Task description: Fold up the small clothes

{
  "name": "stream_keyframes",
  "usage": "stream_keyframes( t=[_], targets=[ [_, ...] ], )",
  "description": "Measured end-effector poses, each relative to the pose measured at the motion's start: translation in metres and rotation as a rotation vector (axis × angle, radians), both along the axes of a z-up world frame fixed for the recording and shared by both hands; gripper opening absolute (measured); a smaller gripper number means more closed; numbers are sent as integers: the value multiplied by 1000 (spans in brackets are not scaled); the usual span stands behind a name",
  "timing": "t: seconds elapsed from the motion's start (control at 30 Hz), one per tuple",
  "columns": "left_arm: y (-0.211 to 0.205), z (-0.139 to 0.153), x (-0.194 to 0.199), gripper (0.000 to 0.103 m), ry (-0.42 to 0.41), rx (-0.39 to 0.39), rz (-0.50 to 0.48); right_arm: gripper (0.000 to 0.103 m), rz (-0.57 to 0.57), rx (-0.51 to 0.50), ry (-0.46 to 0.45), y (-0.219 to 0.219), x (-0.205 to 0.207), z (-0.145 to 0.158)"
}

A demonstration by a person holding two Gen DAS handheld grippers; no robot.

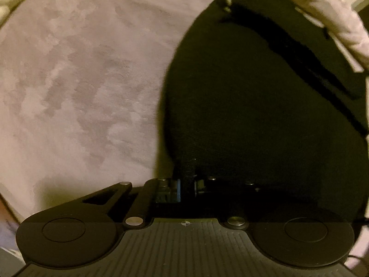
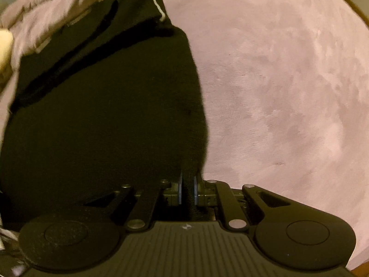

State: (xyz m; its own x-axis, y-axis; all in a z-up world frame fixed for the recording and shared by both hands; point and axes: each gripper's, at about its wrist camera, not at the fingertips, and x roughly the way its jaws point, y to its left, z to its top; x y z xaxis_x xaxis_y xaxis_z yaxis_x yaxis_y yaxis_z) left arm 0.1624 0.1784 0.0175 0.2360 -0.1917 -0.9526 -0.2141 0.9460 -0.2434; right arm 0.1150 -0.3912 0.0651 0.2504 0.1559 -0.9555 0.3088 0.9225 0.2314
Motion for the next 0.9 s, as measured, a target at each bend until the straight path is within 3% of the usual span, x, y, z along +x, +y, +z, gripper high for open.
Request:
stream_keyframes(
  t=[0.1, 0.3, 0.47, 0.57, 0.67, 0.73, 0.77, 0.9],
  targets=[
    [-3, 15, 8, 11, -38, -78, -32, 8, -38, 98, -38, -1, 5, 10],
    [-9, 47, 40, 11, -196, -209, -23, 8, -131, 265, -170, -1, 29, 26],
    [-5, 61, 84, 11, -333, -252, 45, 8, -157, 305, -290, -3, 70, 30],
    [-7, 58, 114, 11, -397, -224, 94, 8, -181, 294, -363, -8, 101, 29],
    [-12, 50, 138, 11, -403, -164, 160, 8, -231, 237, -378, -12, 131, 19],
    [-14, 47, 146, 18, -408, -93, 197, 12, -222, 155, -362, -9, 145, 15],
    [-15, 47, 148, 26, -417, -59, 191, 13, -212, 115, -358, -7, 150, 14],
    [-21, 50, 142, 47, -434, 46, 76, 13, -137, 12, -354, -1, 151, 19]
  ],
)
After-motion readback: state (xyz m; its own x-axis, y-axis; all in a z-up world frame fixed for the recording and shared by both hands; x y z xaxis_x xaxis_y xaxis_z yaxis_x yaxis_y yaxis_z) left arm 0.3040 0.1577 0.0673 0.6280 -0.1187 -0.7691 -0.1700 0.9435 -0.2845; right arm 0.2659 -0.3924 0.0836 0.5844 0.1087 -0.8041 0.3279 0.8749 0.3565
